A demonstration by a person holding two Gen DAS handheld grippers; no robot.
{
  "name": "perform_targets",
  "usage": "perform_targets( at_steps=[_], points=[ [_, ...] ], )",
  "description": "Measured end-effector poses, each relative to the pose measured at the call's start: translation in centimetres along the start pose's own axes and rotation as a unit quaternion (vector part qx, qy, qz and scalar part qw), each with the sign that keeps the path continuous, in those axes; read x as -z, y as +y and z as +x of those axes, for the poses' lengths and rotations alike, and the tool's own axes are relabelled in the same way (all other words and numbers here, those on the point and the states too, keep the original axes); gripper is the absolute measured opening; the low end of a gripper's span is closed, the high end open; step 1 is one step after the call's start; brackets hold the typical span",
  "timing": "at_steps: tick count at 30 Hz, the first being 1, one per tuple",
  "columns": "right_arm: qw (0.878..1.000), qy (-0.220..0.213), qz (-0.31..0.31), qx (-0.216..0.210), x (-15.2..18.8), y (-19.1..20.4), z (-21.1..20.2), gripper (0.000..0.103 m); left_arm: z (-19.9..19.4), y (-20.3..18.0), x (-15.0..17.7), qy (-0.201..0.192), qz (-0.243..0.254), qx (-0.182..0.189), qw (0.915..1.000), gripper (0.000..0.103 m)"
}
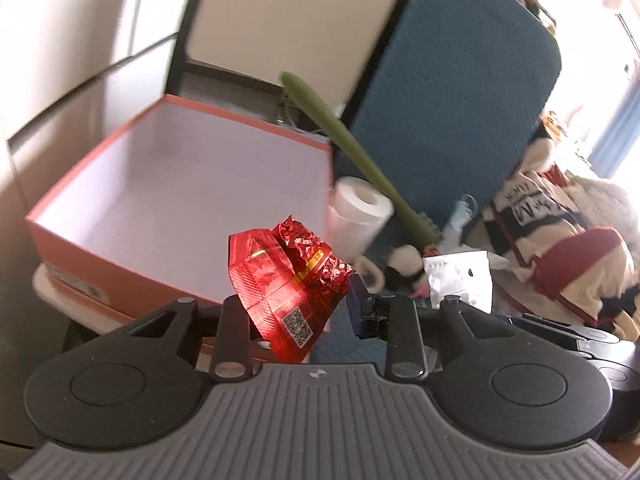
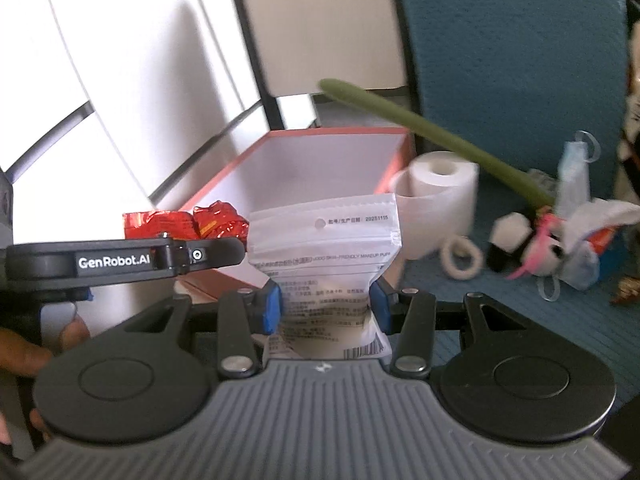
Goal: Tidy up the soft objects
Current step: 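Lift the red wrapper with the left tool while the right tool lifts the zip bag, then open both tools over the pink box, dropping wrapper and zip bag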
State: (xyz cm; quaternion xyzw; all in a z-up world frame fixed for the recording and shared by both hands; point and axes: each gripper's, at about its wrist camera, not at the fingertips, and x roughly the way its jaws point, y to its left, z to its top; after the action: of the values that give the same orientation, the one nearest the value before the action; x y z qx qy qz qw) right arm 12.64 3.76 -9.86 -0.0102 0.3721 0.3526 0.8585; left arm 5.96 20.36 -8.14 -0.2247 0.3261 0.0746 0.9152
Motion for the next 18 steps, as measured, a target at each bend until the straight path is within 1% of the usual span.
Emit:
perform_targets(
  at_steps=[3,7,13,18],
  points=[
    [1.0,0.007,-0.009,-0.01,-0.8,1.3,1.4,0.048,-0.3,1.8,-0.6,-0.004,-0.01,-0.014,0.9999,0.035],
    [1.0,0.014,-0.018,-0.015,-2.1,2.8,3.9,0.049,0.4,4.3,-1.5,-0.003,-0.025,-0.024,0.9994,0.035],
    [0.999,0.033,-0.023,-0.01,-3.6,4.0,7.8,0.049,2.8,7.4,-3.2,0.005,-0.034,-0.032,0.9989,0.035],
    [0.998,0.047,-0.029,-0.003,-4.4,4.2,11.0,0.049,5.5,10.0,-4.3,0.021,-0.041,-0.039,0.9982,0.035]
  ],
)
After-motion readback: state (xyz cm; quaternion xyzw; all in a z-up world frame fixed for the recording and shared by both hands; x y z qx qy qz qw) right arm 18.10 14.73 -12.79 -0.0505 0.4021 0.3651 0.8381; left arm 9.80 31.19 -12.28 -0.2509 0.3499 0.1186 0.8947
